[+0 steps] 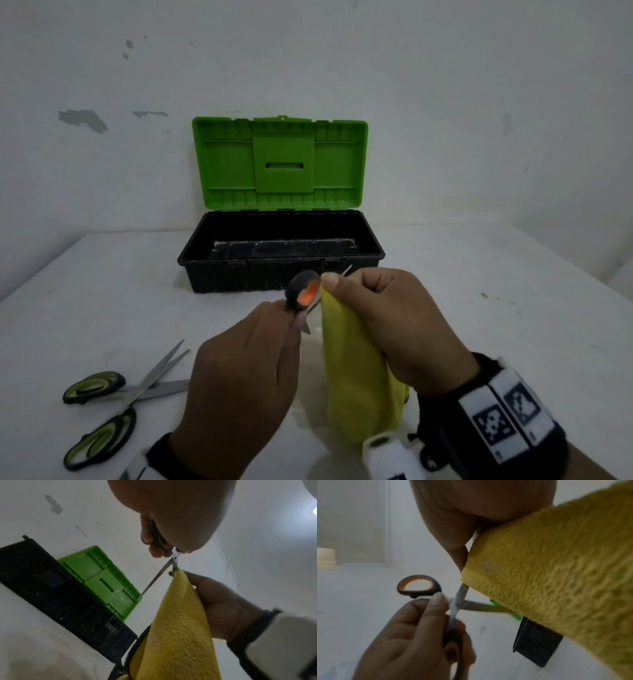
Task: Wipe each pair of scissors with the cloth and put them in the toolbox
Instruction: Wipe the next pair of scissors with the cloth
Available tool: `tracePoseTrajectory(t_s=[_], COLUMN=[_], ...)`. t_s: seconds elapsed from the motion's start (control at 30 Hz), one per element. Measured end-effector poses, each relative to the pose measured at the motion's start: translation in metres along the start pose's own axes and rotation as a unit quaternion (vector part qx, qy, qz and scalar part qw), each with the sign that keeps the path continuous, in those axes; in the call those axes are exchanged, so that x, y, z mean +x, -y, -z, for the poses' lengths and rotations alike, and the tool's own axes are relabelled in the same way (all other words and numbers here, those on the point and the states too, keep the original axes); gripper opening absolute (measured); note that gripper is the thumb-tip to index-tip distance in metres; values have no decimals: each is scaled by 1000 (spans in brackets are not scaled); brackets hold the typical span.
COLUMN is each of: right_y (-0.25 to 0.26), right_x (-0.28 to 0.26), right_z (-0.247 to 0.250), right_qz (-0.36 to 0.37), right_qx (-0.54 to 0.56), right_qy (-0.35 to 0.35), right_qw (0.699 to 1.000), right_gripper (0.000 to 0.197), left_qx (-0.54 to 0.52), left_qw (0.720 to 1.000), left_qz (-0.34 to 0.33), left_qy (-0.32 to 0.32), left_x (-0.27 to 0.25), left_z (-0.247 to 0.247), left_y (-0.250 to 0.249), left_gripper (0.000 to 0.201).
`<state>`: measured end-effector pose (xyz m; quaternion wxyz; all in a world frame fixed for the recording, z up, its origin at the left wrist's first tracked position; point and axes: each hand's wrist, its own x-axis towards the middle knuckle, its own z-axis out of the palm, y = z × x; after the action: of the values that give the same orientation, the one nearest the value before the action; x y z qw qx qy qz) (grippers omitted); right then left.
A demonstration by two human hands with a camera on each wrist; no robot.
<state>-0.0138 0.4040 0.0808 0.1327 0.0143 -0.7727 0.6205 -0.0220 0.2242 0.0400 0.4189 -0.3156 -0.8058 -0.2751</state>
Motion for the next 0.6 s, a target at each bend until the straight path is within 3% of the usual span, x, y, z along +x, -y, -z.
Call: tracePoseTrajectory(t_s=[0.13, 0.27, 0.43, 0.6], right_y=[-3, -7, -10, -17], right_x=[18, 20, 6, -2], right_z=[17, 30, 20, 7], right_qz=[-5, 40, 133, 138], right_qx=[0, -7, -44, -16], right_qy=[-87, -111, -24, 70], right_qw=[996, 993, 990, 988], right_gripper=[46, 46, 27, 24], left_qx=[-63, -179, -369, -441], left_qw=[995, 962, 848, 768], left_qz=[72, 205, 381, 459], left_qy=[14, 6, 25, 66], left_x=[3, 10, 21, 26], left_z=[3, 6, 7, 7], left_y=[-6, -13, -19, -23], left_gripper=[25, 26, 33, 31])
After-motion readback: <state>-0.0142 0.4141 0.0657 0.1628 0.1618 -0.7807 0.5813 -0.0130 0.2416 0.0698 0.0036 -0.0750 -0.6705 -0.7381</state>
